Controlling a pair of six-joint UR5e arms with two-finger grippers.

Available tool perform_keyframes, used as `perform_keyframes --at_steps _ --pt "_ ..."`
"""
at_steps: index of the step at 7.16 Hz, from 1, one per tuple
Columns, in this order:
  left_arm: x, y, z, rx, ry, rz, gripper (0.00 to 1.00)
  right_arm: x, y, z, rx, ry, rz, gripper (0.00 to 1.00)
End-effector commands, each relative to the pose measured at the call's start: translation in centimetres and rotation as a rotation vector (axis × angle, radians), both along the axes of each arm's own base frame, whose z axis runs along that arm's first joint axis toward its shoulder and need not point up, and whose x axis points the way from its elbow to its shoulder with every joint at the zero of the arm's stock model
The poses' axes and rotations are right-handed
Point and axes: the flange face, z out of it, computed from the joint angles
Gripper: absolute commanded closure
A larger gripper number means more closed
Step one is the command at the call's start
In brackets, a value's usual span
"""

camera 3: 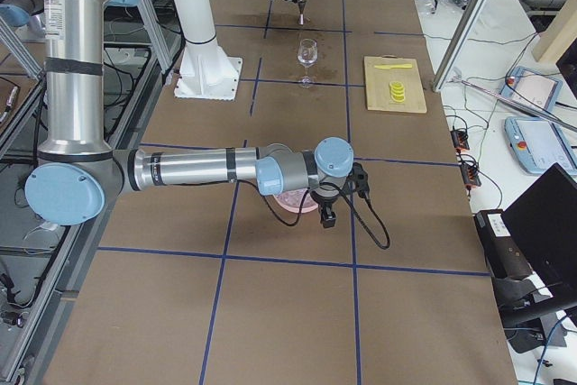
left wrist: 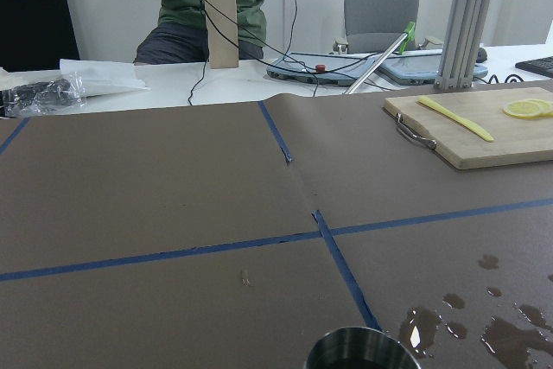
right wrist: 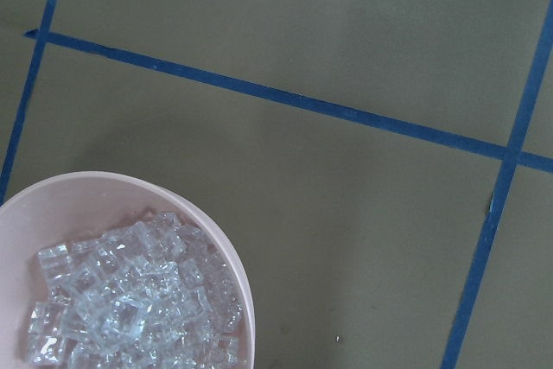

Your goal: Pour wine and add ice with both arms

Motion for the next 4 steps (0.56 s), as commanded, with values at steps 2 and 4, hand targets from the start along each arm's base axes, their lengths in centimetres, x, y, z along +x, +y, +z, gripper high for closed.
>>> perform_keyframes --at_steps 2,4 --pt "4.2 -0.1 0.8 0.019 0.009 -0.041 0.01 0.0 0.0 0.1 -0.001 0.000 0.001 0.00" --pt "5.5 -0.4 2.5 0.038 -0.021 -0.096 0.01 0.0 -0.1 -0.1 0.003 -0.001 0.001 0.00"
